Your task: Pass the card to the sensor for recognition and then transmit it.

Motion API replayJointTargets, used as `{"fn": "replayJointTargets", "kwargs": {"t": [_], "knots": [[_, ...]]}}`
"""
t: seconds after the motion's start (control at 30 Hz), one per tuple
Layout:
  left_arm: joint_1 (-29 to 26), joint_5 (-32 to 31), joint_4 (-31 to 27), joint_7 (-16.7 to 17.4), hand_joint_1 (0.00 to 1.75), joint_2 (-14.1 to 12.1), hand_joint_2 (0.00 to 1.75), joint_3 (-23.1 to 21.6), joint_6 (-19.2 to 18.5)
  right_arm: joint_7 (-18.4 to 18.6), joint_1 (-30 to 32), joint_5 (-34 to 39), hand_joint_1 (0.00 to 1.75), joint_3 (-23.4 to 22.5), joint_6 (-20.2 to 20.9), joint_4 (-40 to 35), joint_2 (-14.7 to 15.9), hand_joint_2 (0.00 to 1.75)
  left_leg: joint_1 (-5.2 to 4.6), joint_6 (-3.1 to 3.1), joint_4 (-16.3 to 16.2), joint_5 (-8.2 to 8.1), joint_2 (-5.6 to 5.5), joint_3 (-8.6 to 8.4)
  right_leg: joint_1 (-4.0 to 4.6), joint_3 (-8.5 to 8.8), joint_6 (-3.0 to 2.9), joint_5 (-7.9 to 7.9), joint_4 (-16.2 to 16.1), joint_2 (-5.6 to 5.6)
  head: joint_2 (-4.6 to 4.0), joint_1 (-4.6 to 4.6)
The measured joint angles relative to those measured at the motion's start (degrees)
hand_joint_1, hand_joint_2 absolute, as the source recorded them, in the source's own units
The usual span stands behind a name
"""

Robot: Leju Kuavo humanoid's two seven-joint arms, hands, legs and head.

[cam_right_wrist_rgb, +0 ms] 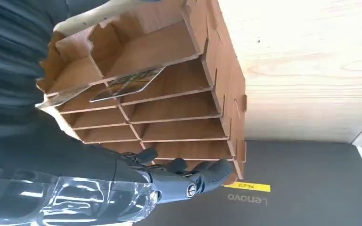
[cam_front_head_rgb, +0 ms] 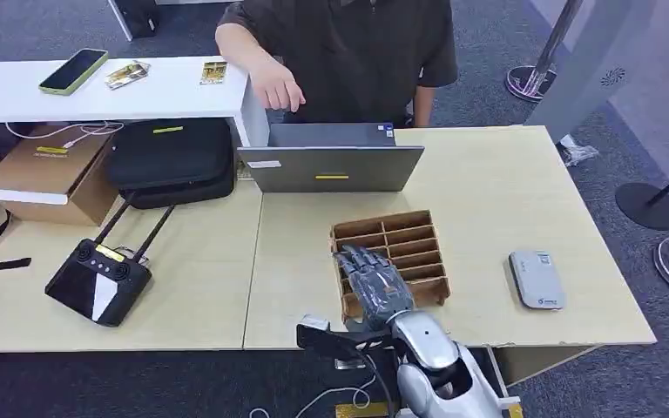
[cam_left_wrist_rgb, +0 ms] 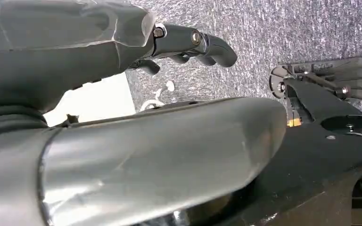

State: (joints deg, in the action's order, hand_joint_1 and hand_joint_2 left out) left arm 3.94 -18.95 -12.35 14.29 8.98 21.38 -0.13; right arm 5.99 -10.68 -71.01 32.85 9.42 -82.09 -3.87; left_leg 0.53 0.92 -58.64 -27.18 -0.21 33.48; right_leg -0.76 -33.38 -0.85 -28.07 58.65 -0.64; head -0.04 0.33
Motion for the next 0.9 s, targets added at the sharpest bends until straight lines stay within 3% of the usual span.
{"fn": "replayJointTargets", "kwargs": {"t": [0.9], "knots": [[-0.8, 0.3, 0.0, 0.0, 0.00, -0.2, 0.00, 1.0, -0.3, 1.1, 1.5, -0.5, 0.00, -2.4, -1.0, -2.9, 1.3, 1.75, 0.00, 0.00, 0.0, 0.00, 0.00, -0.01, 0.00, -0.01, 0.00, 0.00, 0.0, 0.00, 0.00, 0.00]]}}
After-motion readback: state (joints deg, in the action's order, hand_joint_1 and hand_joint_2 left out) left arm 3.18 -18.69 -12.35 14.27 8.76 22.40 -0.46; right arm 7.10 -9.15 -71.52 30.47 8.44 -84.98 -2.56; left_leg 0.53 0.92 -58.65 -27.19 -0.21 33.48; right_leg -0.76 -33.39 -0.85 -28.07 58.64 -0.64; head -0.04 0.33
